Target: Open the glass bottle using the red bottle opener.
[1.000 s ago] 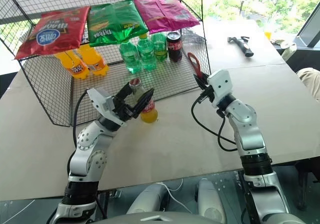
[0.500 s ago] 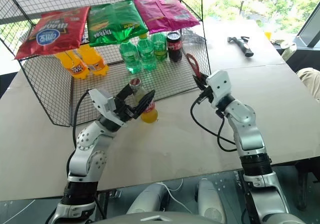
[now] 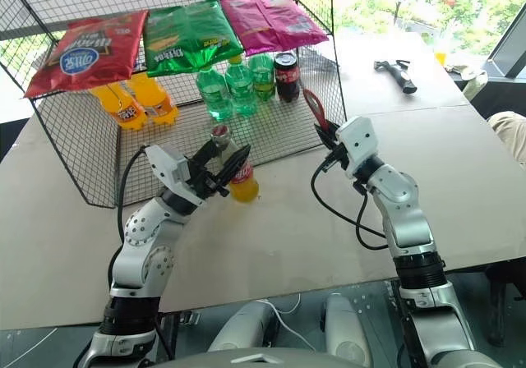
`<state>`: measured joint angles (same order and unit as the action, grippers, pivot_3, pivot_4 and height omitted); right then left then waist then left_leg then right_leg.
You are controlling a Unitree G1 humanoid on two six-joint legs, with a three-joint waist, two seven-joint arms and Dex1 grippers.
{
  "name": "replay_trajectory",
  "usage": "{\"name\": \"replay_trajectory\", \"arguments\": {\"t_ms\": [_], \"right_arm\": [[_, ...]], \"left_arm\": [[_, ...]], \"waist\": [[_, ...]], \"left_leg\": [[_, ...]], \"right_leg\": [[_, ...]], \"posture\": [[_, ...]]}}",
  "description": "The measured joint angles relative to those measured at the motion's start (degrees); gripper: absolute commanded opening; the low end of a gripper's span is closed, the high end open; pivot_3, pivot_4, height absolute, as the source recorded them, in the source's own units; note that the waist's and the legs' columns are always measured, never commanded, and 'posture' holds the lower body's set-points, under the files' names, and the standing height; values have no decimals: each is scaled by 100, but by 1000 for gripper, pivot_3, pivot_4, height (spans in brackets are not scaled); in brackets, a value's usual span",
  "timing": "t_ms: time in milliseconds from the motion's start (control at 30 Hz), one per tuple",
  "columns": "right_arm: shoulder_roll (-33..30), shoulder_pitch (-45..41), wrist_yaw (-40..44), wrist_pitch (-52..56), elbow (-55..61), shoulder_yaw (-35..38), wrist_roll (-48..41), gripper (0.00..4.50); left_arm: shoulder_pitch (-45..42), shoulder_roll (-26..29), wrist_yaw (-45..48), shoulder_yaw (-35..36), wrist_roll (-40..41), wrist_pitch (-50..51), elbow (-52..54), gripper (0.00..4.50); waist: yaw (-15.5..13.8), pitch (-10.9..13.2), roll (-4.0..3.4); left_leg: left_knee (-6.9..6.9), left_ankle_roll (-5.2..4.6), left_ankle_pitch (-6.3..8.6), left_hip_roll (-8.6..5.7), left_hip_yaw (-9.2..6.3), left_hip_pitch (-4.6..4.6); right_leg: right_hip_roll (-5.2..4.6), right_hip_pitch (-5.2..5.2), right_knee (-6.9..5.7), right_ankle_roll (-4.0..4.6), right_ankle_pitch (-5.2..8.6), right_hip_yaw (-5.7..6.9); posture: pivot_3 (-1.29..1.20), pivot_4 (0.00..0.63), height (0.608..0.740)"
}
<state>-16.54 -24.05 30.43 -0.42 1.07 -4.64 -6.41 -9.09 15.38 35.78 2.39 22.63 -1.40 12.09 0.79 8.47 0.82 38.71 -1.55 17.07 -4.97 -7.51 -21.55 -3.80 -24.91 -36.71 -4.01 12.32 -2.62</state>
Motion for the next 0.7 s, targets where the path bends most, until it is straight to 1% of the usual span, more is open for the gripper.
{"name": "replay_trajectory", "arguments": {"t_ms": [100,200,300,400,700], "right_arm": [[0,-58,104,-230,-5,-298,248,0],[66,-246,28,-369,-85,-463,501,0],[172,-603,-22,-846,-382,-830,976,0],[326,-797,-111,-1163,-703,-1028,1237,0],[581,-1090,-249,-2044,-1559,-1479,1761,0]], "left_arm": [[3,2,10,1,4,-2,0,2003],[10,4,16,4,4,-8,0,2003],[-1,1,55,-16,9,-24,2,2003],[-16,7,75,-23,14,-34,1,2003],[-49,0,129,-25,41,-42,-1,2003]], "waist": [[1,0,0],[1,0,0],[6,-1,2],[-1,-1,2],[12,-3,5]], "left_leg": [[0,0,0,0,0,0],[0,0,0,0,1,0],[0,0,0,1,-1,2],[0,0,0,0,0,2],[0,0,0,1,-1,13]], "right_leg": [[0,0,0,0,0,0],[0,0,0,0,0,0],[3,0,-1,0,0,2],[1,1,0,0,0,1],[4,10,-1,0,0,1]], "posture": [[0,150,740],[0,150,740],[0,150,740],[0,150,740],[0,150,740]]}}
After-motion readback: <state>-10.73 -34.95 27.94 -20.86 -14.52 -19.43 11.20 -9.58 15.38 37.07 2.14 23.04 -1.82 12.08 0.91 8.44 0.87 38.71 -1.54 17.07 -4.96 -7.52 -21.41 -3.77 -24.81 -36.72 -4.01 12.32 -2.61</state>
